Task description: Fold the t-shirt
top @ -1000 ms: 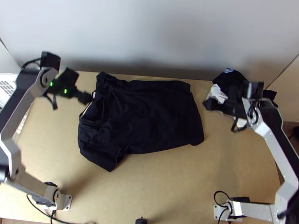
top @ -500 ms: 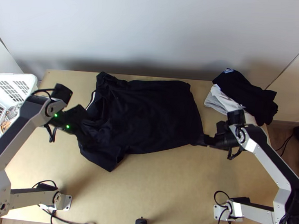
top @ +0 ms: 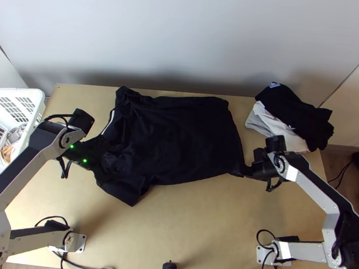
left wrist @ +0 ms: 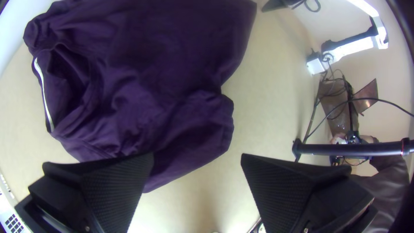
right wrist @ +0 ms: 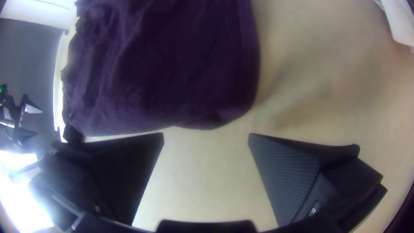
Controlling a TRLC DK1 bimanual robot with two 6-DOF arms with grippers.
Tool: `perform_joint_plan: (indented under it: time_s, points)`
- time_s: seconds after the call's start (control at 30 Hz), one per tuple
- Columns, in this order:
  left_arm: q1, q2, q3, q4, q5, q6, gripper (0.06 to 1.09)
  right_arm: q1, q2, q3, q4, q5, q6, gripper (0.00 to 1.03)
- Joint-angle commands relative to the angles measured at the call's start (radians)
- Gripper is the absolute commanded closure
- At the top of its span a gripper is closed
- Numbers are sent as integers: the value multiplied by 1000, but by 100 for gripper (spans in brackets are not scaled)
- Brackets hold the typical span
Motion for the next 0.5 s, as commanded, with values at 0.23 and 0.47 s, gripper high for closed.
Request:
perform_joint_plan:
  time_s: [0.23, 0.47]
  points:
    - [-3, 5, -4, 16, -2, -1, 10, 68, 132, 68, 139, 0, 41, 48]
    - [11, -1, -2, 14, -5, 2, 10, 92, 151, 76, 182, 4, 61, 100]
